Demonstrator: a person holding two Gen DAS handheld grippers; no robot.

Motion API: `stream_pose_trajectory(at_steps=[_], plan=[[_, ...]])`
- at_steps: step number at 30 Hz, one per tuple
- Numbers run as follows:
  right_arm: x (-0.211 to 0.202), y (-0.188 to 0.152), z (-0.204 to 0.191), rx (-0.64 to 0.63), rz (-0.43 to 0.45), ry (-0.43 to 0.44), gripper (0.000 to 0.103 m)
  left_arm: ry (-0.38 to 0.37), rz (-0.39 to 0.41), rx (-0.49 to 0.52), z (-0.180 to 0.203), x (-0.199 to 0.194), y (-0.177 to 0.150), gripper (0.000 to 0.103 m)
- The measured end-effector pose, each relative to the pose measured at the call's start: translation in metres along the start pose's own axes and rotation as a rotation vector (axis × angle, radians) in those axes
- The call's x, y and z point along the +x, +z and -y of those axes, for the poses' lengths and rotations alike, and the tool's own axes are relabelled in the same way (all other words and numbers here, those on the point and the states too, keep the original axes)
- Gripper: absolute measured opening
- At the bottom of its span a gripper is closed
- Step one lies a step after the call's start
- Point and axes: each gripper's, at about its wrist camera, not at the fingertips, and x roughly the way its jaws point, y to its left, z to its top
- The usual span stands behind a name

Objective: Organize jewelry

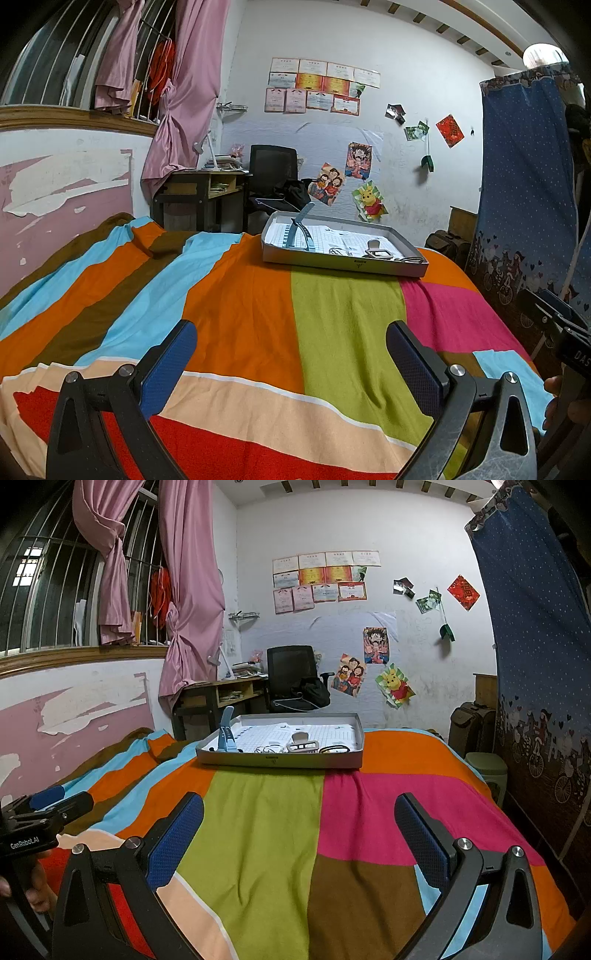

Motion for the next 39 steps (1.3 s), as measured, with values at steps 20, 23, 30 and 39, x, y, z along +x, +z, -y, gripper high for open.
stream_pose_trajectory(at_steps=[20, 23, 30, 39], plan=[[0.0001, -0.0004, 0.0065, 0.001, 0.007, -0.001, 0.101, -0.005, 0.000, 0.009, 0.0010, 0.0008, -0.0019, 0.103], [0.0000, -0.0005, 0.0066, 0.000, 0.008, -0.002, 0.102, -0.006, -0.001, 0.009, 0.0011, 0.0007, -0.0019, 0.103], [-0.0002, -0.0001, 0.0064, 0.000, 0.006, -0.002, 0.101, 0.000, -0.009, 0.034, 0.0021, 0.0016, -0.0035, 0.103], [-0.0003, -0.0001, 0.0063, -0.002, 0.007, -0.003, 0.101, 0.006, -0.002, 0.031, -0.0027, 0.0002, -0.0009, 0.103]])
